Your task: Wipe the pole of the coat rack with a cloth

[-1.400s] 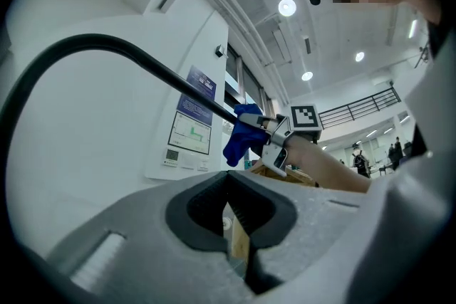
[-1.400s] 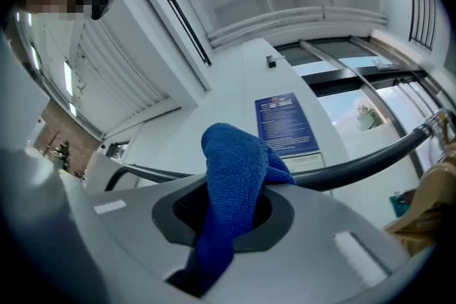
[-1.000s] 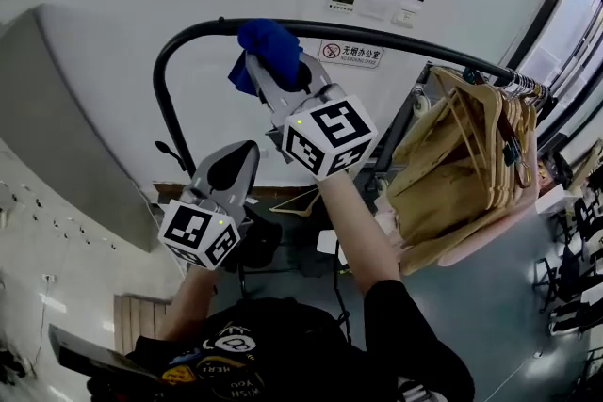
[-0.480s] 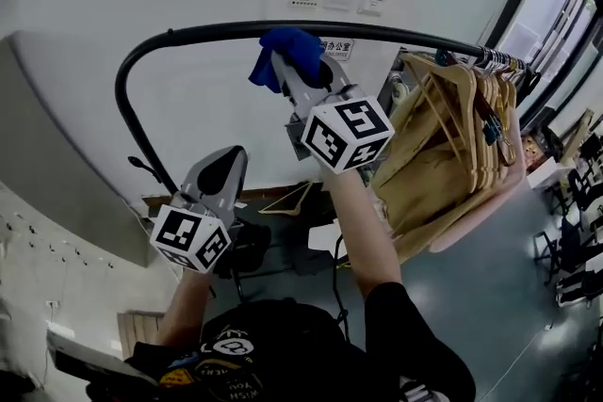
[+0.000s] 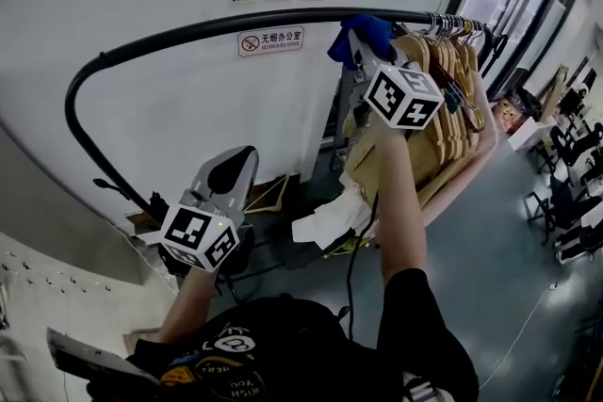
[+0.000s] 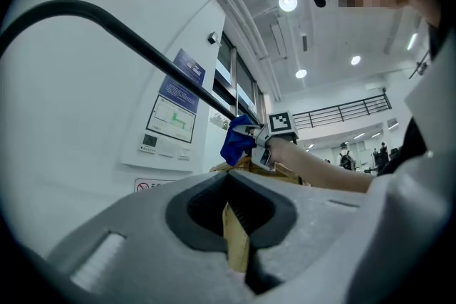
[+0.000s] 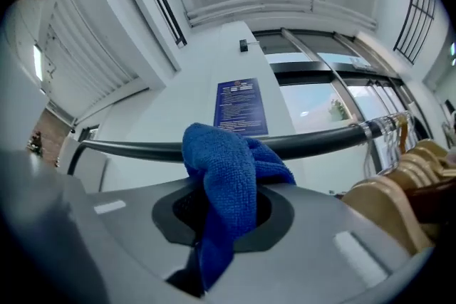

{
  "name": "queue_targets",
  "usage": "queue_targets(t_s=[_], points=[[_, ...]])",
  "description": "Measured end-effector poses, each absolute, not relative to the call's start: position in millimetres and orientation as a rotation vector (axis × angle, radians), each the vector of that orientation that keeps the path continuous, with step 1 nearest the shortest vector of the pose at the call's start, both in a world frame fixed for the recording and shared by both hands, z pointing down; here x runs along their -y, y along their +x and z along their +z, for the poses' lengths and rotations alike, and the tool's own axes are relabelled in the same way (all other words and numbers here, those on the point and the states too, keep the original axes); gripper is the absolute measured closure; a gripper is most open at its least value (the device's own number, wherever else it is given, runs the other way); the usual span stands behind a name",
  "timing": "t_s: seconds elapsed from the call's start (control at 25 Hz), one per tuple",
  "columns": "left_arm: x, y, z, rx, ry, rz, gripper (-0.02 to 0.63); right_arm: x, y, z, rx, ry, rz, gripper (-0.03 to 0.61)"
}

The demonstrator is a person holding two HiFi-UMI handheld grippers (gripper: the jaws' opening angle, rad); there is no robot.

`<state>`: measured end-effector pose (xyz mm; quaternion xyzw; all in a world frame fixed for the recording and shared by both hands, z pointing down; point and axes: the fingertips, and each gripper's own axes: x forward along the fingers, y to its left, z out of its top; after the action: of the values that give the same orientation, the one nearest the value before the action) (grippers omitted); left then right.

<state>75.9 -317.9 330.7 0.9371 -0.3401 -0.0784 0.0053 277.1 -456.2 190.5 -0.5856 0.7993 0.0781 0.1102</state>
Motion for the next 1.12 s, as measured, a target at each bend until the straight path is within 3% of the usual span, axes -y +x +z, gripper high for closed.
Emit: queue_targets(t_s=[0.16, 0.28, 0.72, 1.12], points=[[319, 75, 331, 1.076, 2.927, -0.25, 0.611, 461, 323, 190, -2.26, -1.86, 0.247, 0.522], [321, 63, 331, 1.111, 2.909, -0.258, 0.611, 459, 312, 189, -2.272, -1.874, 0.284, 0.523], [309, -15, 331, 1.294, 2.829, -0.3, 0.612, 422, 68, 189, -2.663, -1.352, 0.426, 0.523], [297, -103, 330, 1.505, 2.699, -0.356, 0.612, 398, -76, 187, -2.775, -0.976, 0.227, 0.523]])
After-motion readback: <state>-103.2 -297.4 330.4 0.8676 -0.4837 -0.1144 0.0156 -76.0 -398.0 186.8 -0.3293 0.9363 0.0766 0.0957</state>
